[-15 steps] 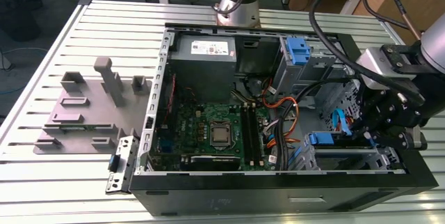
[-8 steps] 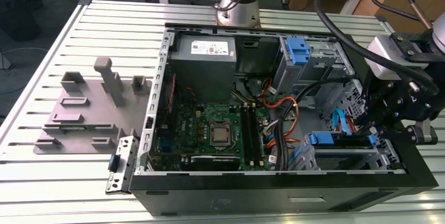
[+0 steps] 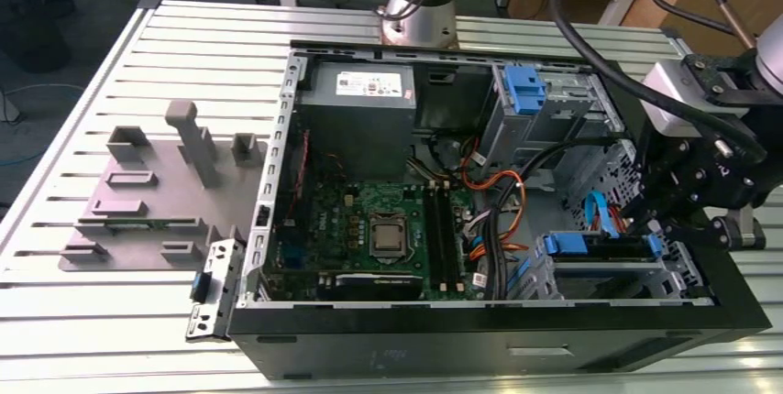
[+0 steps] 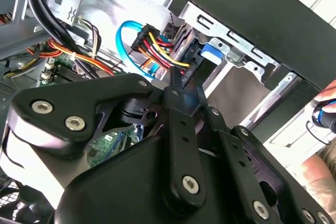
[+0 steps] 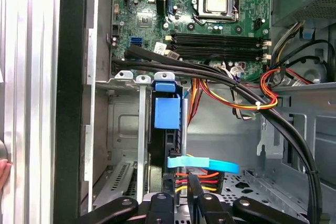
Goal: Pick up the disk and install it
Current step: 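Insert the second disk wire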
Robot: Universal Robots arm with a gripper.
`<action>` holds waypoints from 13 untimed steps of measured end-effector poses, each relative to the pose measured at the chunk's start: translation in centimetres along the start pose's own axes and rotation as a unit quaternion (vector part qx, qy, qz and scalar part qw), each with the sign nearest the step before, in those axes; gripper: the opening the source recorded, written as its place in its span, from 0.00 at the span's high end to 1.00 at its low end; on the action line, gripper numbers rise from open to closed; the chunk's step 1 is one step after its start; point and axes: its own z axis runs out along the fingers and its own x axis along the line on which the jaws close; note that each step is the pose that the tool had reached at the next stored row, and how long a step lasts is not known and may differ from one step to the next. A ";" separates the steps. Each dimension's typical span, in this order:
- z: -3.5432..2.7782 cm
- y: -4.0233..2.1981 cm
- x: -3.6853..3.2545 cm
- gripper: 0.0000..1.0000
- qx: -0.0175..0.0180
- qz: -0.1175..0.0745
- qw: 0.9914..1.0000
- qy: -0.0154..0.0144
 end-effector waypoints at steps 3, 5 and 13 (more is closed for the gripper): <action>0.01 0.01 -0.01 0.75 0.000 0.000 1.000 0.000; -0.02 0.01 -0.02 0.75 0.000 0.000 1.000 0.000; -0.30 0.01 -0.04 0.75 0.000 0.000 1.000 0.000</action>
